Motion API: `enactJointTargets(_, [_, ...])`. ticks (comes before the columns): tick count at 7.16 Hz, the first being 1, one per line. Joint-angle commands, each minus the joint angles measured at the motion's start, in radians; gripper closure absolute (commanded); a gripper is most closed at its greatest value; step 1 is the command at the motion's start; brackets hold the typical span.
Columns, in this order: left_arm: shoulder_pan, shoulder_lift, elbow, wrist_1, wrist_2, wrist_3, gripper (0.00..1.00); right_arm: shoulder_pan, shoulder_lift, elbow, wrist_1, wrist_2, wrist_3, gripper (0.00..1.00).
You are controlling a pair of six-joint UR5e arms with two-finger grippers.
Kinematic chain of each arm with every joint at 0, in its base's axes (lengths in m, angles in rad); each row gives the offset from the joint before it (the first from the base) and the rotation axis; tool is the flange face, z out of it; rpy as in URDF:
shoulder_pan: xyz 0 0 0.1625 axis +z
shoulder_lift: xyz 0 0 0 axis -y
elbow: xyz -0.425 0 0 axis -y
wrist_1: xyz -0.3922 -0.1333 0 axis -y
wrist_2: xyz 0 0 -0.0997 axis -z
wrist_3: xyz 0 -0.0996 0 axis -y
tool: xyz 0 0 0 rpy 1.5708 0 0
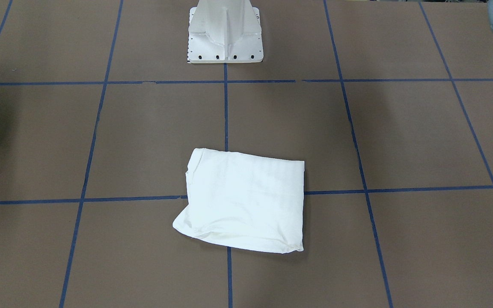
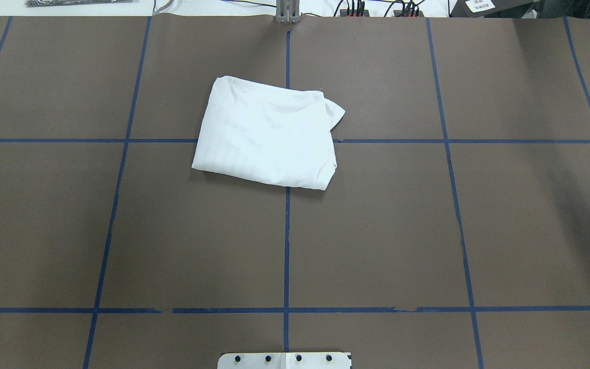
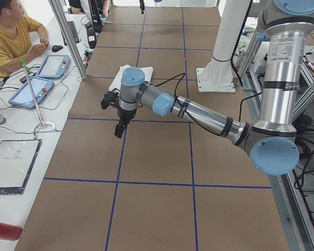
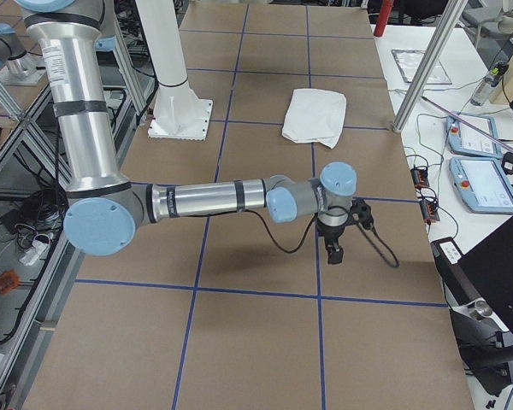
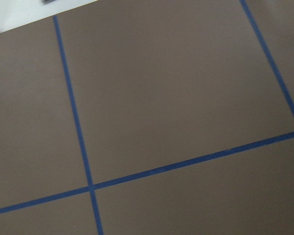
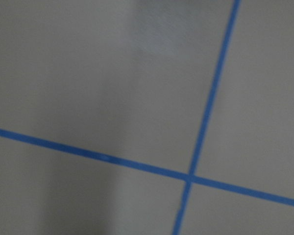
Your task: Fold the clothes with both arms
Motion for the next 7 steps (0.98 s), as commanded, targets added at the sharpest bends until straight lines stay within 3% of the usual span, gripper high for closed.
enactJointTargets(1, [-0.147,0.089,0.03,0.005,-0.009,0.211,0.0,0.177,-0.096,0.034,-0.028,0.029,-0.142,0.0])
enactJointTargets(3, [-0.196,0.136,0.045,0.091,-0.083,0.312,0.0,0.202,-0.074,0.07,-0.269,0.028,-0.271,0.0])
enactJointTargets(5, [-0.209,0.232,0.047,0.107,-0.164,0.337,0.0,0.206,-0.113,0.086,-0.286,0.001,-0.314,0.0])
enactJointTargets(7, [-0.206,0.248,0.019,0.107,-0.178,0.331,0.0,0.206,-0.116,0.089,-0.281,0.0,-0.305,0.0])
